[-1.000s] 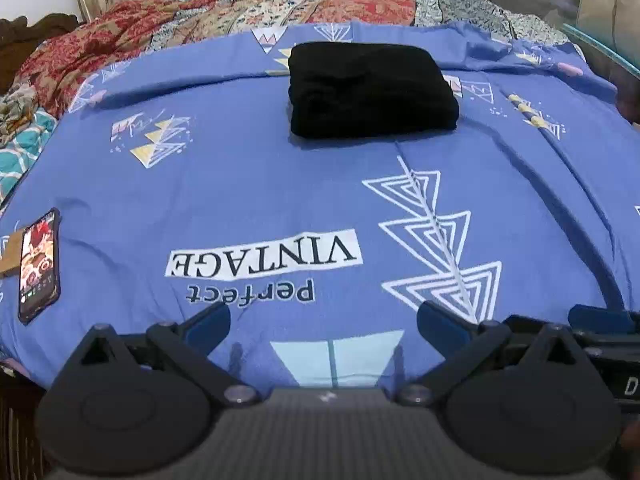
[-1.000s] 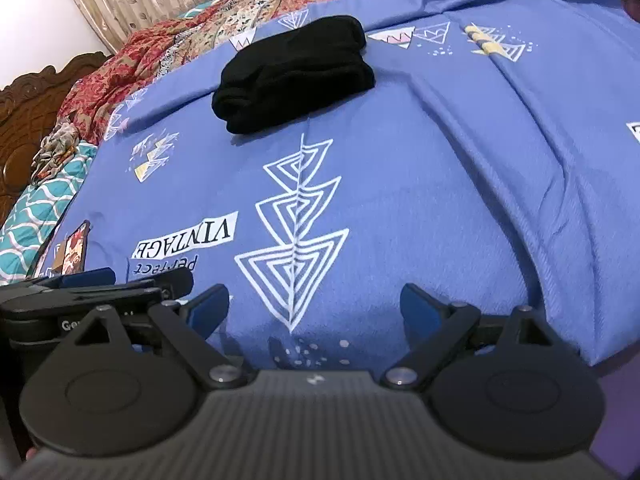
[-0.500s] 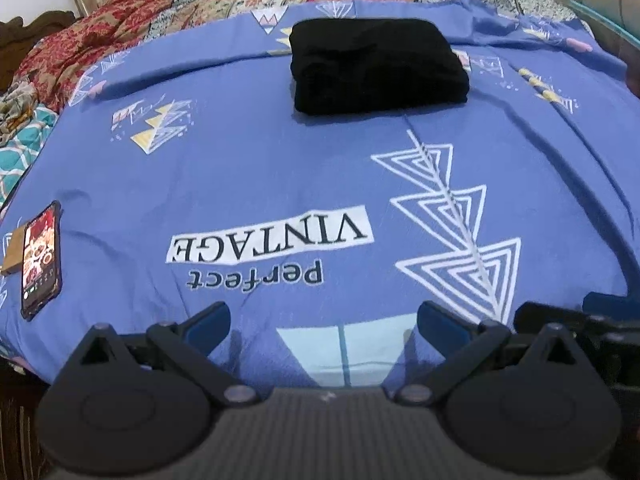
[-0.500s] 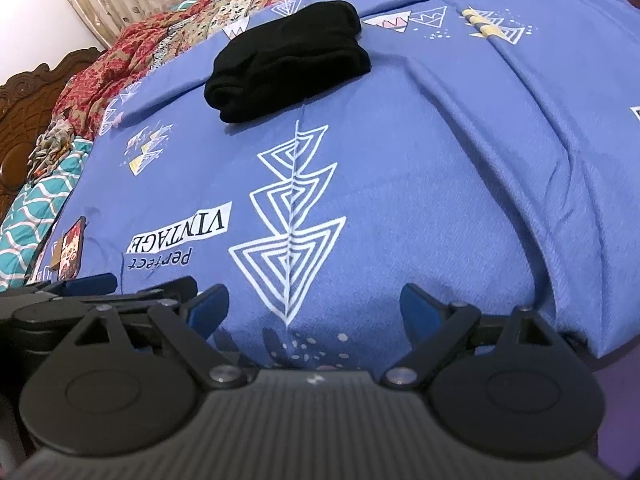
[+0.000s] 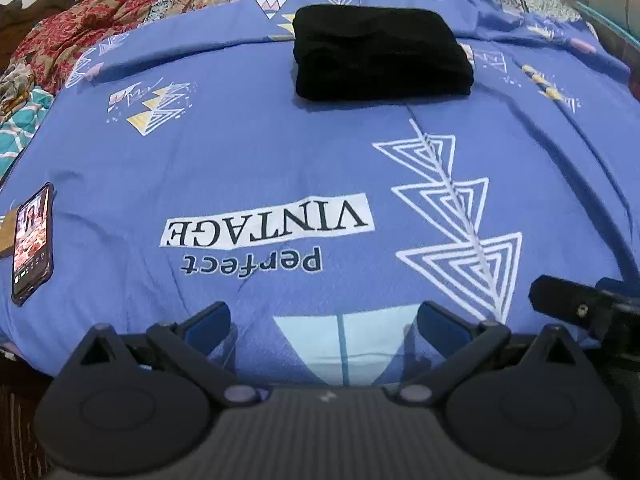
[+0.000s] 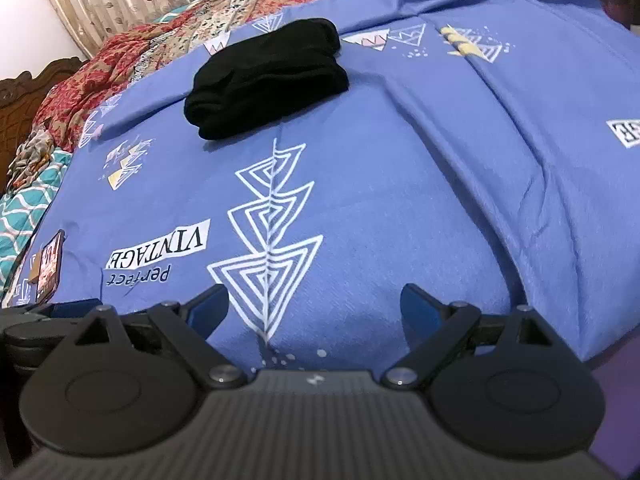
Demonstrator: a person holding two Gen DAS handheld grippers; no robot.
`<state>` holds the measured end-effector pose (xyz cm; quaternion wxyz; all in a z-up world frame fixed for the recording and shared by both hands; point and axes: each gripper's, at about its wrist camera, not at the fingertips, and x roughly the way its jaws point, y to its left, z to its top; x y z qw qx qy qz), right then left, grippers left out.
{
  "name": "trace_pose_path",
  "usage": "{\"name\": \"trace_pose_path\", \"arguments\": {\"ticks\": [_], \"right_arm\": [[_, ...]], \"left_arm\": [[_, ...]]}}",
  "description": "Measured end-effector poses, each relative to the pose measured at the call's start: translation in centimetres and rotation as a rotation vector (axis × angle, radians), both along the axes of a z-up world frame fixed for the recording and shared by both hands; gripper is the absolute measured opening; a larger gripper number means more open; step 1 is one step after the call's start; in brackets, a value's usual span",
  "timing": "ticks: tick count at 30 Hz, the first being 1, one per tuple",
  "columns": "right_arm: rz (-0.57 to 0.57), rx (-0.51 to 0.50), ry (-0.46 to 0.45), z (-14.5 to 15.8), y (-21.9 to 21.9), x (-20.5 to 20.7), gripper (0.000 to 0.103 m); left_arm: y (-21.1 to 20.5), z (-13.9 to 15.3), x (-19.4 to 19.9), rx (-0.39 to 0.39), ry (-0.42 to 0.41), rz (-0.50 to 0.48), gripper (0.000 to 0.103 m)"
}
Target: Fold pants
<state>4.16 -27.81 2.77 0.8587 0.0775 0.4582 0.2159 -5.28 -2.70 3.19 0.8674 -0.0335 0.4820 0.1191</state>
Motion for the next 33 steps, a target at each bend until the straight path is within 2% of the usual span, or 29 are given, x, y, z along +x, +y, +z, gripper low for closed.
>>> {"name": "trace_pose_path", "arguments": {"ticks": [9,15,21,33], "right_arm": [[-0.008,-0.062,-0.085,1.1,0.8,-1.3,0.095],[-0.057,-0.075,-0.133,1.7,0.6,-2.0,0.095],[-0.034,-0.089,-0.175,2.2,1.5,-2.8,0.095],[0.029,-0.110,-0.181,2.2,2.6,-3.6,0.095]], "left_arm": [[1.3,1.1,-1.3,-0.008,-0.050,0.056,0.103],[1.7,1.7,-2.1,-0.017,-0.082,0.068,0.103],[1.6,1.9,-2.4,-0.024,-0.102,0.063,0.103],[1.0,2.2,-2.6,-0.027,-0.118,0.030,0.103]]}}
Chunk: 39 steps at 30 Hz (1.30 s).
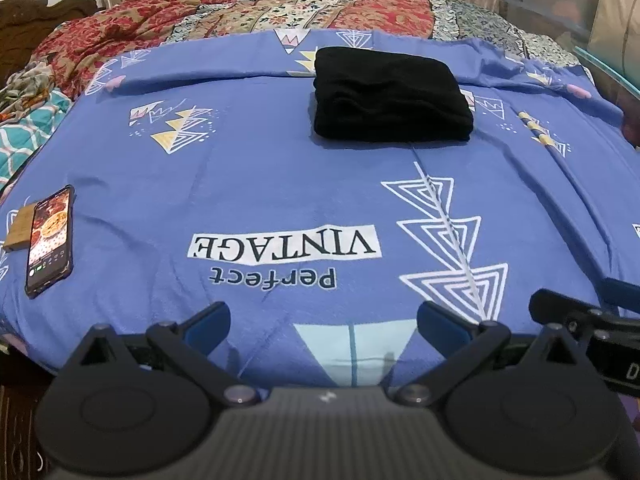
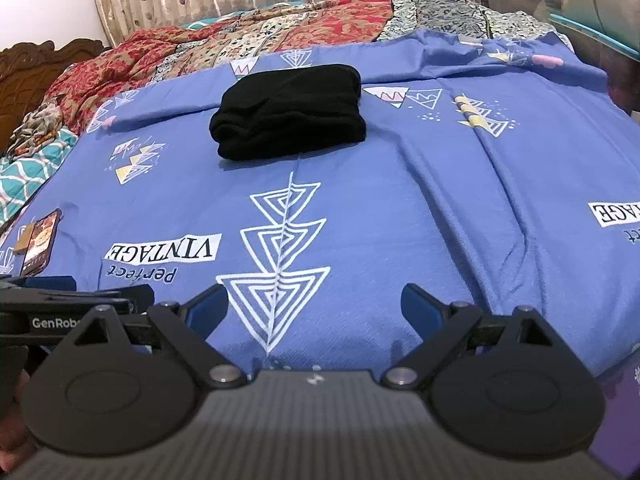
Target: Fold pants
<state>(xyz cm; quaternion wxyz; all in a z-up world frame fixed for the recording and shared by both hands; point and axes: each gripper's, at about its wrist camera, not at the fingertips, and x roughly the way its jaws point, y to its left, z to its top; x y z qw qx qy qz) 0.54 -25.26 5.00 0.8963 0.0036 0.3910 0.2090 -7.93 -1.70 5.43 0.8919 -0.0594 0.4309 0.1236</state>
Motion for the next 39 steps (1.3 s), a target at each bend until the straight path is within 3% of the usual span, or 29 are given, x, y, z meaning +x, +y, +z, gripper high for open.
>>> {"name": "trace_pose_path", "arguments": {"ticks": [23,28,34,39], "right_arm": [[0.001,0.004,0.027,-0.4,0.0,0.1,0.095],[0.002,0.002,0.030,-0.4,0.0,0.2,0.095],[0.001,0.000,0.041,-0.7,-0.3,0.5,0.095],[0.006,-0.003,0.051,-0.8,-0.1,0.6,0.095]], "left_arm": [[0.0,-0.5,0.1,-0.017,0.043,-0.039,0.103],[-0.2,-0.2,-0.1,-0.008,0.024,-0.038,0.103],[0.3,0.7,-1.3,-0.026,-0.060,0.000,0.103],[1.0,0.7,-1.8,-0.048,-0.049,0.013,0.103]]}}
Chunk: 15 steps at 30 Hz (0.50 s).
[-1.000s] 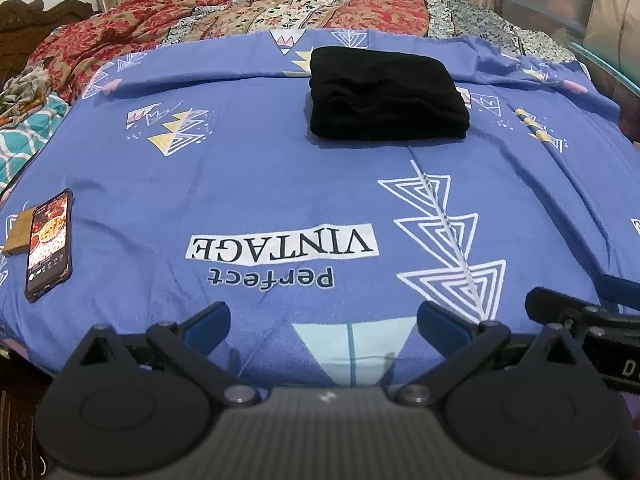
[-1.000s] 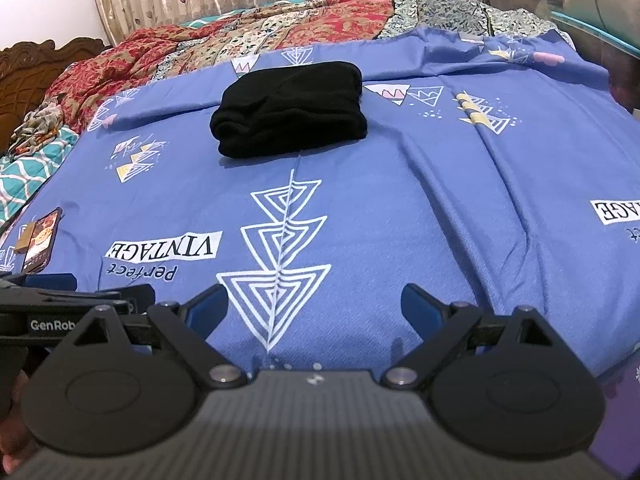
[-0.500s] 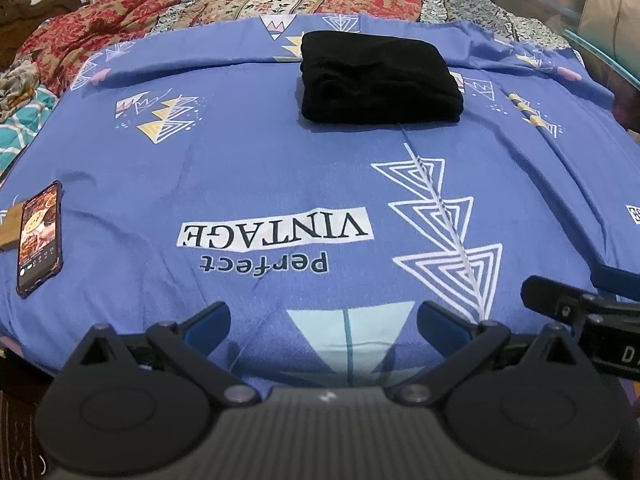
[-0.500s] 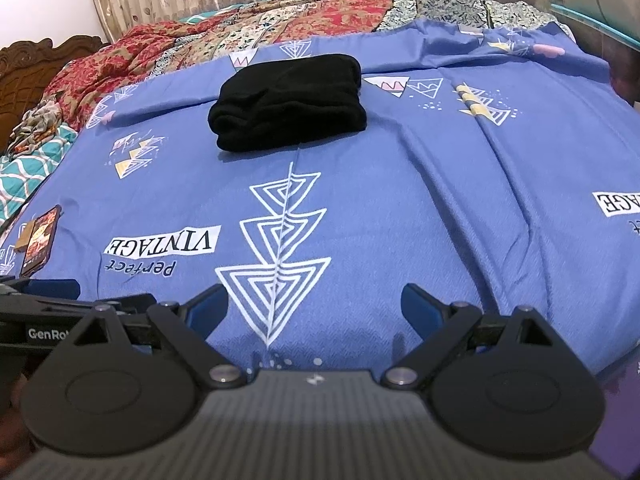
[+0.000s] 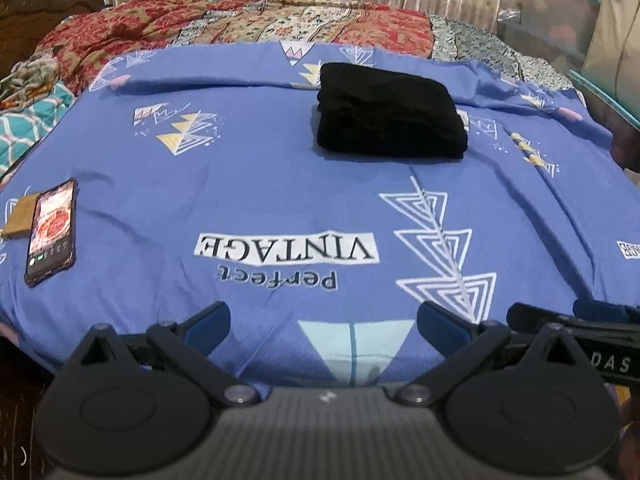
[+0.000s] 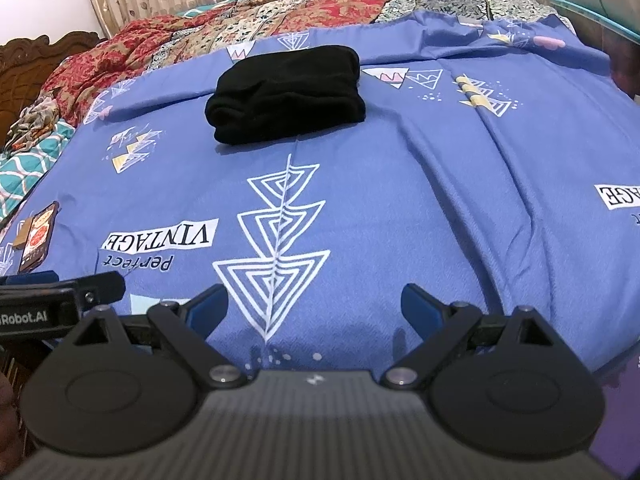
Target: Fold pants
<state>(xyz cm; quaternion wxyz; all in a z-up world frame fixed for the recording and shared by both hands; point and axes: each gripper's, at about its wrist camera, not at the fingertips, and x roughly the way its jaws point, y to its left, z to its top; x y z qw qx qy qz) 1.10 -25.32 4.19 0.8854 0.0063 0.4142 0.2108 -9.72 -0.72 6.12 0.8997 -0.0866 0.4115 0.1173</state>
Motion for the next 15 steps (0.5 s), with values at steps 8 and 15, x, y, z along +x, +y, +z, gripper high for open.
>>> {"name": "trace_pose_path", "arguments": {"ticks": [8,15], "right_arm": [[-0.005,-0.014,-0.009,0.1,0.0,0.2,0.095],[0.044,-0.041,-0.042,2.3,0.6,1.2,0.095]], "left_arm": [[-0.1,0.1,-0.3,0.035,-0.001,-0.016,0.103],[1.6,2.3,1.3,0.078,-0.020,0.014,0.103]]}}
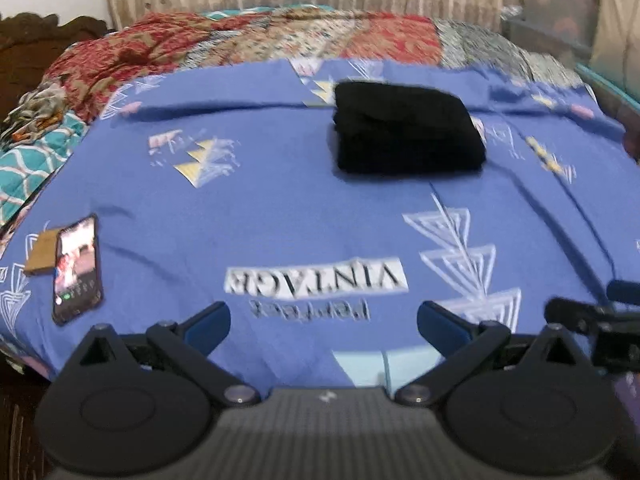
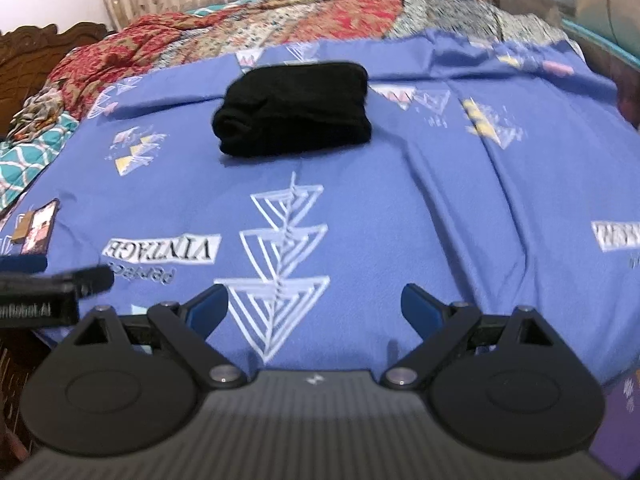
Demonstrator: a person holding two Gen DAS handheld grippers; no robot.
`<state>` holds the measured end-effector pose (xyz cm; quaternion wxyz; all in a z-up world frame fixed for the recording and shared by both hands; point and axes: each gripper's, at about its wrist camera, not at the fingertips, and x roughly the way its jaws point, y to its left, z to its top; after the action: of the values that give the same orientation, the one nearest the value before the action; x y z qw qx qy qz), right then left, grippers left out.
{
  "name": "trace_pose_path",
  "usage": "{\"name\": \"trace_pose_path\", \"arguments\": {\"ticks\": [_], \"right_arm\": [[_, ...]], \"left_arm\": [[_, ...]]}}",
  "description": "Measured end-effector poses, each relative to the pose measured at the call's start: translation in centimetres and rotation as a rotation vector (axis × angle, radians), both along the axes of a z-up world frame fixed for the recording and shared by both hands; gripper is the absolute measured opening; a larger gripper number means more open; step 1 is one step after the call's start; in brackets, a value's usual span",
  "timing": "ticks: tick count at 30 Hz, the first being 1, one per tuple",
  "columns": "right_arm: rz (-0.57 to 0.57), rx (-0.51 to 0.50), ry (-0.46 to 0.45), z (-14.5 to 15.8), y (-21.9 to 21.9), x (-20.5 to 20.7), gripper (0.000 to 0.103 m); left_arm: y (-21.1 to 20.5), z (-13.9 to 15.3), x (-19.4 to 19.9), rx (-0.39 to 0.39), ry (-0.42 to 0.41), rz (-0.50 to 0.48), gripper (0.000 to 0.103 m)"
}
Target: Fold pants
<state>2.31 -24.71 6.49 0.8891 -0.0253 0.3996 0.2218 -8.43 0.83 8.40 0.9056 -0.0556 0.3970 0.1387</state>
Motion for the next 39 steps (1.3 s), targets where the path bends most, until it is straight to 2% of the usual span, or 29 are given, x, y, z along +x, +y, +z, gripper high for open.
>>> {"name": "trace_pose_path", "arguments": {"ticks": [3,6,8,10,13,15,18,21,27,31,36,39], "right_arm": [[0.020,0.020,-0.023,2.2,0.2,0.8,0.095],[0.009,0.073,-0.061,5.0,0.2,1.6,0.095],[-0.015,0.124,-0.092,6.6,0.0,1.8,0.095],[-0.045,0.197,-0.093,7.6,-0.4,1.6,0.095],[-0.078,0.275,-0.051,7.2,-0.9,0.7,0.095],[-0.076,0.297,-0.008,6.4,-0.6,0.3,0.095],[-0.059,0.288,0.055,5.2,0.1,-0.2,0.095],[-0.053,0.268,0.064,5.0,0.7,-0.3,0.095],[-0.059,0.262,0.073,4.6,1.0,0.0,0.095],[-0.053,0.261,0.090,4.2,1.0,-0.2,0.095],[-0.054,0.266,0.097,4.1,0.8,-0.4,0.095],[-0.051,0.264,0.094,4.1,0.9,-0.6,0.095]], "left_arm": [[1.3,2.1,0.9,-0.019,-0.046,0.037,0.103],[2.1,4.5,1.5,0.004,-0.130,0.086,0.103],[2.4,5.8,1.7,-0.002,-0.181,0.107,0.103],[2.4,6.3,2.0,-0.026,-0.197,0.083,0.103],[2.1,5.7,2.1,-0.064,-0.181,0.030,0.103],[1.8,4.7,2.3,-0.096,-0.141,-0.004,0.103],[1.6,3.4,2.4,-0.119,-0.092,-0.004,0.103],[1.8,2.8,2.4,-0.105,-0.071,0.016,0.103],[2.3,3.9,1.6,-0.025,-0.123,0.074,0.103],[1.9,4.5,1.2,0.028,-0.167,0.074,0.103],[1.9,4.7,1.1,0.002,-0.195,0.060,0.103],[1.6,4.6,0.5,0.027,-0.243,0.077,0.103]]}}
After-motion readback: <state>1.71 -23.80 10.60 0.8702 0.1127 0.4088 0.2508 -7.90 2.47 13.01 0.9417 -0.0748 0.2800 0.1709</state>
